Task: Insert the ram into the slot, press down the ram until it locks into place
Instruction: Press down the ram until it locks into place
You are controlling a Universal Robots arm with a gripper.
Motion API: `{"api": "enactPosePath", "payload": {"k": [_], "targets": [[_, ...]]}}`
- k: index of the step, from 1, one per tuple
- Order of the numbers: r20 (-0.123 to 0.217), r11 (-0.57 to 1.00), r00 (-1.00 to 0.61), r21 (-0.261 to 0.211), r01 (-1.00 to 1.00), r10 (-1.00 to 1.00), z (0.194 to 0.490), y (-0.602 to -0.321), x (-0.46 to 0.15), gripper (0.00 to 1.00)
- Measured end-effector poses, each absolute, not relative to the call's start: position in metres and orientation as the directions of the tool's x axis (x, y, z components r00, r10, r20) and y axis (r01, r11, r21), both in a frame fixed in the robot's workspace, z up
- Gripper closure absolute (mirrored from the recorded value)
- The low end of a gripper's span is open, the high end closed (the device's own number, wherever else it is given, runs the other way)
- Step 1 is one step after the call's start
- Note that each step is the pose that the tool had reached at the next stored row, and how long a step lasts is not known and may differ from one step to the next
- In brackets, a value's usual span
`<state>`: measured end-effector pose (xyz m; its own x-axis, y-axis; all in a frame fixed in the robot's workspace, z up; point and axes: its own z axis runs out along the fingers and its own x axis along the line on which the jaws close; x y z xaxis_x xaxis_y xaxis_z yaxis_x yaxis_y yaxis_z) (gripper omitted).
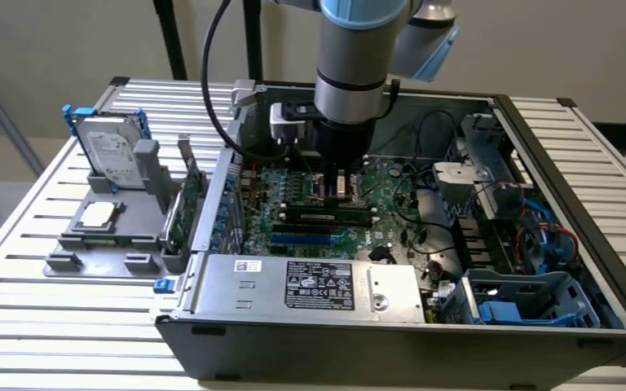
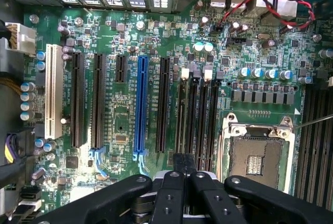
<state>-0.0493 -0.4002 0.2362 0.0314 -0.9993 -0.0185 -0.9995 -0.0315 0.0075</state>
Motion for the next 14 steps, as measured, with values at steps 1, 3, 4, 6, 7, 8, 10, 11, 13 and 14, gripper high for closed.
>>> {"api": "enactPosePath", "payload": {"k": [1,3,4,6,7,8,10,11,13,14], "targets": [[-0.019,-0.031,0.031,0.008,-0.999,-0.999,0.235,-0.400,-0.049,0.89],[-0.018,-0.031,0.031,0.009,-0.999,-0.999,0.233,-0.398,-0.049,0.89],[-0.018,-0.031,0.031,0.009,-0.999,-0.999,0.231,-0.398,-0.049,0.89],[-0.017,-0.031,0.031,0.010,-0.999,-0.999,0.229,-0.397,-0.048,0.89],[-0.018,-0.031,0.031,0.010,-0.999,-0.999,0.227,-0.397,-0.048,0.89],[-0.017,-0.031,0.031,0.011,-0.999,-0.999,0.226,-0.397,-0.048,0.89],[-0.015,-0.031,0.031,0.011,-0.999,-0.999,0.223,-0.397,-0.048,0.89],[-0.015,-0.030,0.030,0.013,-0.999,-0.999,0.224,-0.397,-0.048,0.89],[-0.019,-0.026,0.025,0.014,-1.000,-1.000,0.226,-0.397,-0.048,0.89],[-0.021,-0.023,0.023,0.014,-1.000,-1.000,0.229,-0.396,-0.048,0.89]]}}
